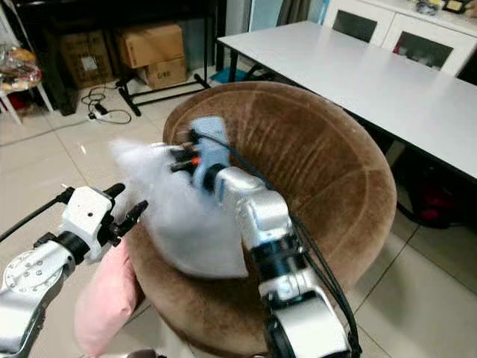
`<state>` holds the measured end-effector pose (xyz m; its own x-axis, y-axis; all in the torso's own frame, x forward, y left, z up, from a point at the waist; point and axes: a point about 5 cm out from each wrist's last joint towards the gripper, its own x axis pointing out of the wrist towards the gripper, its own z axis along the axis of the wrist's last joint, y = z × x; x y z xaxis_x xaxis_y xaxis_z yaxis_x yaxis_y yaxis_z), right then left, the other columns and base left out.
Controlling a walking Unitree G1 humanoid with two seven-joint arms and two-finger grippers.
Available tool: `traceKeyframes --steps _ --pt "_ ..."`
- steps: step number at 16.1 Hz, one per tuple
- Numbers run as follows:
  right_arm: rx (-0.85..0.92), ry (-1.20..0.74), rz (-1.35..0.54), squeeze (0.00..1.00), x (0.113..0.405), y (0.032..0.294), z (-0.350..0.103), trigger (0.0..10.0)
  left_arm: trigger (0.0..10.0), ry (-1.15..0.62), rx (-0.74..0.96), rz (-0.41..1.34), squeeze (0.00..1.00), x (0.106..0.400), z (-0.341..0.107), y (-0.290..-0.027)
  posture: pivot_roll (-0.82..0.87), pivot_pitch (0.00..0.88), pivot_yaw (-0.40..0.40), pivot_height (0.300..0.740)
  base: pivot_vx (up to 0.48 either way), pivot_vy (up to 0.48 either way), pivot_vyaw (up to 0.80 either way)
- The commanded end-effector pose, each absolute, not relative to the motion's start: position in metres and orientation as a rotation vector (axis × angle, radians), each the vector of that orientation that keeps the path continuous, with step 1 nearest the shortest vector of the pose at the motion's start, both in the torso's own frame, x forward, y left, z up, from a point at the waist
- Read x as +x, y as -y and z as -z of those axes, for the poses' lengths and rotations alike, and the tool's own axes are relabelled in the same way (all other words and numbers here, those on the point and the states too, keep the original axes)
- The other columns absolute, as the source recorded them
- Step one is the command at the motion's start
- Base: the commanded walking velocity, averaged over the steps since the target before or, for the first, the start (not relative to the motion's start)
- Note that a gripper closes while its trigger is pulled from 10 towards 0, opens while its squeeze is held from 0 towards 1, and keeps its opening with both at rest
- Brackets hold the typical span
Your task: Move the pillow to the sofa from floor
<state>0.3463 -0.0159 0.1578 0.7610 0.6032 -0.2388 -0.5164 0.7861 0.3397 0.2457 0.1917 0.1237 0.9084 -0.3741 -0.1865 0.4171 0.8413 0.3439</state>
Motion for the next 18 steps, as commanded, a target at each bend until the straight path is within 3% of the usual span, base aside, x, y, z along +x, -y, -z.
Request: traceKeyframes --steps 1,5,6,13,18 --pt "0.342 -0.305 -0.491 0.0 0.362 0.021 -0.171 10.0 10.0 -0.124 0.389 0.461 0.0 0.242 -0.123 -0.187 0.04 0.0 -0.066 0.74 0.0 0.0 0.0" --pt "0.505 -0.458 0.003 0.0 0.386 0.073 -0.142 10.0 10.0 -0.143 0.395 0.484 0.0 0.235 -0.121 -0.187 0.07 0.0 -0.082 0.74 0.0 0.0 0.0" --pt "0.64 -0.506 0.216 0.0 0.389 0.105 -0.127 10.0 10.0 -0.169 0.396 0.497 0.0 0.23 -0.12 -0.192 0.08 0.0 -0.097 0.74 0.0 0.0 0.0" --pt "0.748 -0.508 0.477 0.0 0.384 0.162 -0.11 10.0 10.0 -0.181 0.249 0.708 0.0 0.211 -0.134 -0.188 0.1 0.0 -0.115 0.74 0.0 0.0 0.0" --pt "0.782 -0.483 0.604 0.0 0.377 0.191 -0.103 10.0 10.0 -0.19 0.237 0.741 0.0 0.21 -0.138 -0.189 0.11 0.0 -0.125 0.74 0.0 0.0 0.0"
